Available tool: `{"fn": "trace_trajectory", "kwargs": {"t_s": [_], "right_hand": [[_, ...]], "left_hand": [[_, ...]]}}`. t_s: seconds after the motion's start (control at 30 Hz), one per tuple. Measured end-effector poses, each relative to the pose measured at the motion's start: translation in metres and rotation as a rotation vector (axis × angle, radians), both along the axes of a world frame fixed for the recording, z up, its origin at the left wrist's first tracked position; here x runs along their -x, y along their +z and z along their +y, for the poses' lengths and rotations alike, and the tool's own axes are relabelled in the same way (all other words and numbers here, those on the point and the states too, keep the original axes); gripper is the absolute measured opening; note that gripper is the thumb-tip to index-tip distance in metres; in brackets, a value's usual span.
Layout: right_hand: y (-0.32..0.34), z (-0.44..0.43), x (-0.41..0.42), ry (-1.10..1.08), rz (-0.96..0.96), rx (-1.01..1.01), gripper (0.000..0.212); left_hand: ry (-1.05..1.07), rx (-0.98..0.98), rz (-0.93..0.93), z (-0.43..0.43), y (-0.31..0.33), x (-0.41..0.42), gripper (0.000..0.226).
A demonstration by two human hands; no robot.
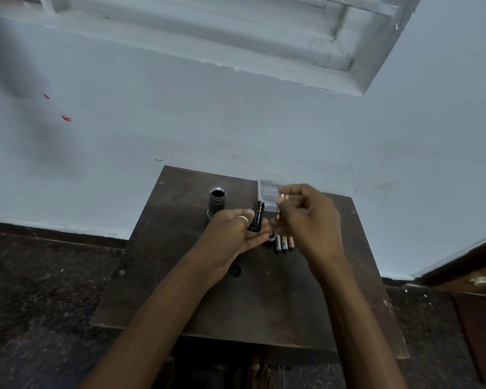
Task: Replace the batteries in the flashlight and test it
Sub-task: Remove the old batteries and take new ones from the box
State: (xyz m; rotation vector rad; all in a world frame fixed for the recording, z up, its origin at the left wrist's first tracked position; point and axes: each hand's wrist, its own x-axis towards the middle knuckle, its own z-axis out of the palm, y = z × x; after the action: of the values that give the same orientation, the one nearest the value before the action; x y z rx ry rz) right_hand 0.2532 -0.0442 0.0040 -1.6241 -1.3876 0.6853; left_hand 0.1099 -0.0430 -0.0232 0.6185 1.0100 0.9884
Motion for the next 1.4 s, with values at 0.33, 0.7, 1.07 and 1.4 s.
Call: {"fn": "trace_trajectory", "kwargs": {"t_s": [0.33,0.7,1.07,1.4], "right_hand": [[-0.016,-0.015,0.018,0.014,-0.155,-0.053,0.007],[-0.009,-0.015,0.004,0.32,-0.151,0.074,0.027],[-0.016,-0.008,0.001,0.293,-0.096,0.059,0.071],[-0.016,-0.008,-0.002,0.297,-0.103,0.024,0.07]], "left_hand": [[-0.047,-0.078,0.019,-0.001,-0.003,-0.001,0.029],[-0.025,-0.078,0.133,0.004,-0.009,0.001,0.029],[-0.013,-0.027,0.05,0.004,-0.009,0.001,0.028],[-0.057,-0.094,0.133,0.001,-0.006,0.003,0.015]]}}
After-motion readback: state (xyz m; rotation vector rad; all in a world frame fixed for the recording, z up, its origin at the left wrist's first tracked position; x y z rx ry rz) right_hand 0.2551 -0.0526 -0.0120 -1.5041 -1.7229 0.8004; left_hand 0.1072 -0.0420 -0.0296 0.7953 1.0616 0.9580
